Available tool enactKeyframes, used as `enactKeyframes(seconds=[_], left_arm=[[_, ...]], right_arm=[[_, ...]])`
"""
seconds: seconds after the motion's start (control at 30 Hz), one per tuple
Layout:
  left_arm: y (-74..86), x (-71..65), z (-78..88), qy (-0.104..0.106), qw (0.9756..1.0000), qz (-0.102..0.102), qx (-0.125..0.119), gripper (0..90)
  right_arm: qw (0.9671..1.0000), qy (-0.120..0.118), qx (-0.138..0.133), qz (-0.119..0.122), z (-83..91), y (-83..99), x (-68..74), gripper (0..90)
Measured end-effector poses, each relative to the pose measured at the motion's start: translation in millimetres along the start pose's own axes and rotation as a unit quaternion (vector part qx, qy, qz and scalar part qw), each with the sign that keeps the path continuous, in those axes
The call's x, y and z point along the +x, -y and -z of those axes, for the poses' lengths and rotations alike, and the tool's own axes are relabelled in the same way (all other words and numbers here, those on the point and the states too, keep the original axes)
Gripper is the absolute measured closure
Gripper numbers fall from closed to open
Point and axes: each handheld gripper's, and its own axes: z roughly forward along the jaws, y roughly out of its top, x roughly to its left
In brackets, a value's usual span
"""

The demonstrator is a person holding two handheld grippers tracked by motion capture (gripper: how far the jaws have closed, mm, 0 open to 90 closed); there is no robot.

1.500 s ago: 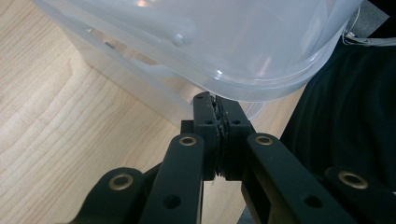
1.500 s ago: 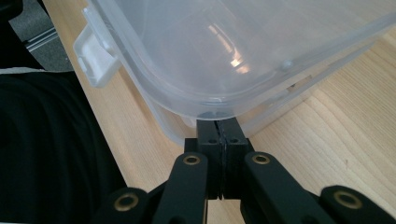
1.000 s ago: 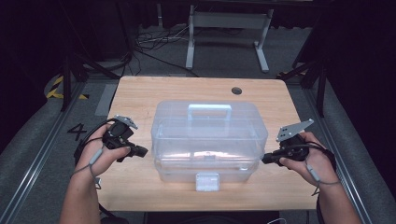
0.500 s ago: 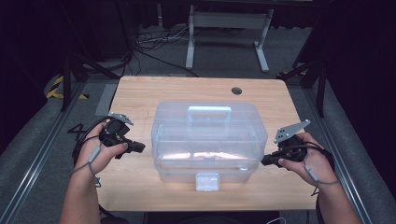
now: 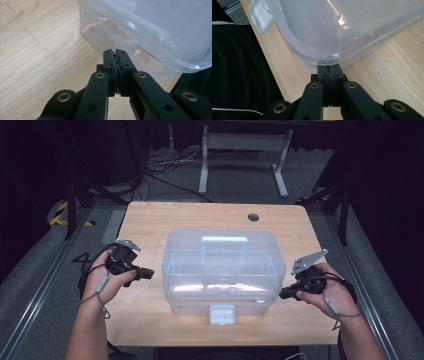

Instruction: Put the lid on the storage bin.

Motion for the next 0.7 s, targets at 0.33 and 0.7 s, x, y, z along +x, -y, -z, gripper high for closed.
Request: enactKeyframes(seconds=[0.33,0.7], left_arm=[[-0.3,4.6,-0.7,-0.012,0.9997,0.010,-0.020,88.9],[0.2,8.0,-1.4,-0.016,0.9992,0.018,-0.031,88.4]], right_arm=[[0.9999,0.000,0.013,-0.002,-4.4,0.1,0.4,90.0],[0.9997,-0.004,0.023,-0.003,-8.3,0.8,-0.7,90.0]])
